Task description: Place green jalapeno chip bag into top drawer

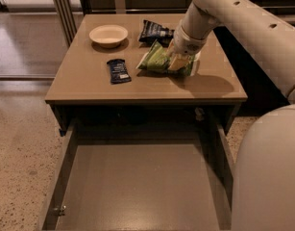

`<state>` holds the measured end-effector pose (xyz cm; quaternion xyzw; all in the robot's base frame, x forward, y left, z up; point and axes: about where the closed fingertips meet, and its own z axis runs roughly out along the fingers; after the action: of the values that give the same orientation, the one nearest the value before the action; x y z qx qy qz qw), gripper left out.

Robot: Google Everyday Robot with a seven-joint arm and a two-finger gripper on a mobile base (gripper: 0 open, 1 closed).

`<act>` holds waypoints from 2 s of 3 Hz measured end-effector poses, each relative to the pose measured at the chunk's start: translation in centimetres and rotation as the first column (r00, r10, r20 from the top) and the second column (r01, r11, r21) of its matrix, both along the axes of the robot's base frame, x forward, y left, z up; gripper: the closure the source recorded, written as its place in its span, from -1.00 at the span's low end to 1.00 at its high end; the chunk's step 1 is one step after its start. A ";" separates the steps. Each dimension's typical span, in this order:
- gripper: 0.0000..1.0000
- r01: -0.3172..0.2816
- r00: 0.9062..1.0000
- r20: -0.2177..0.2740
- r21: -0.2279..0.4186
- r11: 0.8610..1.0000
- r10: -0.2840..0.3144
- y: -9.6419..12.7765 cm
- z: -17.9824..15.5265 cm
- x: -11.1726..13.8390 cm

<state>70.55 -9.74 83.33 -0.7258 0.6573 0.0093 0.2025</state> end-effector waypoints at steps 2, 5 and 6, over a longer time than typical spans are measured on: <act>1.00 -0.050 0.981 0.188 -0.005 0.999 0.050 1.0 7.3 -1.2; 1.00 -0.102 0.957 0.275 0.034 0.994 0.088 2.2 11.0 -9.3; 1.00 -0.112 0.963 0.252 0.050 0.992 0.096 2.3 9.5 -12.2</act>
Offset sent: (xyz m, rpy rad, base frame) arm -0.0380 0.0227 0.1439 0.0103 -0.3463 0.1032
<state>58.34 -7.44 92.87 -0.7479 0.5871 -0.0503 0.3057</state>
